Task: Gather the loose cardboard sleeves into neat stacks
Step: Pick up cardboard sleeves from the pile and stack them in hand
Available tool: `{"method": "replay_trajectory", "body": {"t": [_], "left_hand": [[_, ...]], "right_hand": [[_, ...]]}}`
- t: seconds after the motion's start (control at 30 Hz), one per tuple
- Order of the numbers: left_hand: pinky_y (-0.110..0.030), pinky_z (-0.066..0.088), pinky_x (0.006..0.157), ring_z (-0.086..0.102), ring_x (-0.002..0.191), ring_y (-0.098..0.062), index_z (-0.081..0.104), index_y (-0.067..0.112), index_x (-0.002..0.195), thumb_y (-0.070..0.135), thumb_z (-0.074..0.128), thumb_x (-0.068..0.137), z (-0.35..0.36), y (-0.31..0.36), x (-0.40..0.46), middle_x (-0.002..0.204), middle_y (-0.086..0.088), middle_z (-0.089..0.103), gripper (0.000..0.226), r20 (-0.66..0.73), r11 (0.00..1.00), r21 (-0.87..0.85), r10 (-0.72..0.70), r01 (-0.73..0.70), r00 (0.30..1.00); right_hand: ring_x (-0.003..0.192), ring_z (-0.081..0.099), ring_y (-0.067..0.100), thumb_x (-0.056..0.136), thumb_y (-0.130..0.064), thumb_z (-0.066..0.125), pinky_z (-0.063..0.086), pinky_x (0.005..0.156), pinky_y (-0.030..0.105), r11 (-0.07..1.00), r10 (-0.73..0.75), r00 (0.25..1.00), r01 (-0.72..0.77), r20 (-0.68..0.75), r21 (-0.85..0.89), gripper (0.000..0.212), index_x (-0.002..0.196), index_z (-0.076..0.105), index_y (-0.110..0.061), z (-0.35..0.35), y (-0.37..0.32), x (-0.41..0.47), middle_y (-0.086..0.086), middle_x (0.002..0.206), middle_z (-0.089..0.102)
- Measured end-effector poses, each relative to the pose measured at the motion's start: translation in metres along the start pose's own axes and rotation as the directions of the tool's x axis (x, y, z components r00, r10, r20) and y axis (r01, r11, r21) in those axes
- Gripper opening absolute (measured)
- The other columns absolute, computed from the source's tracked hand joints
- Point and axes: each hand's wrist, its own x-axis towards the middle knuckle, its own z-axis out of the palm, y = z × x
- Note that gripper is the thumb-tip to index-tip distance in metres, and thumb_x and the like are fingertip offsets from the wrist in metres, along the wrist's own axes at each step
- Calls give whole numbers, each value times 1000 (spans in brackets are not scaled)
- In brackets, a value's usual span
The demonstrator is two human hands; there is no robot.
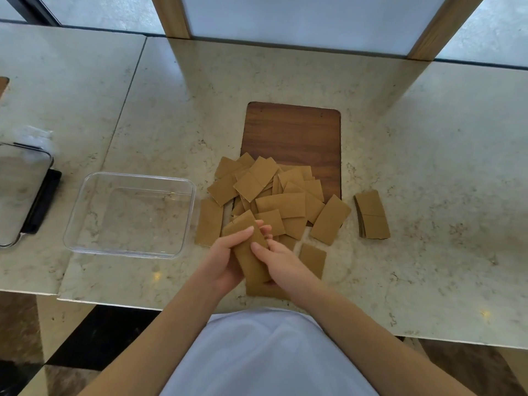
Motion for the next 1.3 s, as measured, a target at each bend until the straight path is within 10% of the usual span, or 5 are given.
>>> {"method": "replay_trajectory", "body": {"t": [0.17, 0.3, 0.63, 0.93, 1.3], "left_hand": [[-51, 63, 74, 76, 86, -34, 71, 3, 124, 29, 64, 91, -22, -2, -6, 100, -18, 77, 42, -95, 992, -104, -86, 76, 992], [-48, 62, 71, 68, 72, -29, 67, 3, 118, 33, 67, 90, -39, -7, -13, 86, -17, 68, 42, -140, 957, -282, -114, 71, 984], [-39, 58, 59, 63, 65, -28, 62, 2, 111, 36, 58, 96, -53, -13, -25, 82, -17, 63, 37, -134, 935, -352, -104, 51, 985], [-42, 59, 60, 65, 69, -30, 62, 1, 117, 30, 58, 99, -49, -19, -15, 83, -20, 66, 34, -166, 969, -227, -134, 94, 977], [-49, 65, 76, 75, 104, -36, 79, 9, 116, 72, 44, 96, -11, -16, 7, 121, -21, 75, 75, -87, 987, -141, -95, 82, 992]], "right_hand": [[83, 64, 4, 99, -67, 40, 54, 66, 21, 929, -129, 991, 109, -35, -354, 38, 99, 63, -37, -11, -14, 22, -19, 83, 72], [126, 45, 27, 94, -49, 64, 43, 100, 41, 277, -551, 834, 157, -23, -948, 57, 143, 48, -24, -20, -27, 64, 2, 137, 49], [139, 30, 33, 82, -59, 71, 31, 106, 52, -261, -482, 832, 164, 276, -951, 63, 133, 58, -24, -13, -29, 96, 10, 154, 38], [111, 54, 25, 86, -70, 56, 39, 95, 44, -161, -579, 809, 10, 102, -987, 62, 123, 63, -21, -42, -22, 59, 0, 116, 63], [102, 50, 9, 81, -83, 36, 46, 82, 29, 621, -348, 913, 55, -212, -782, 86, 154, 36, -38, -18, 10, -1, -7, 127, 56]]}}
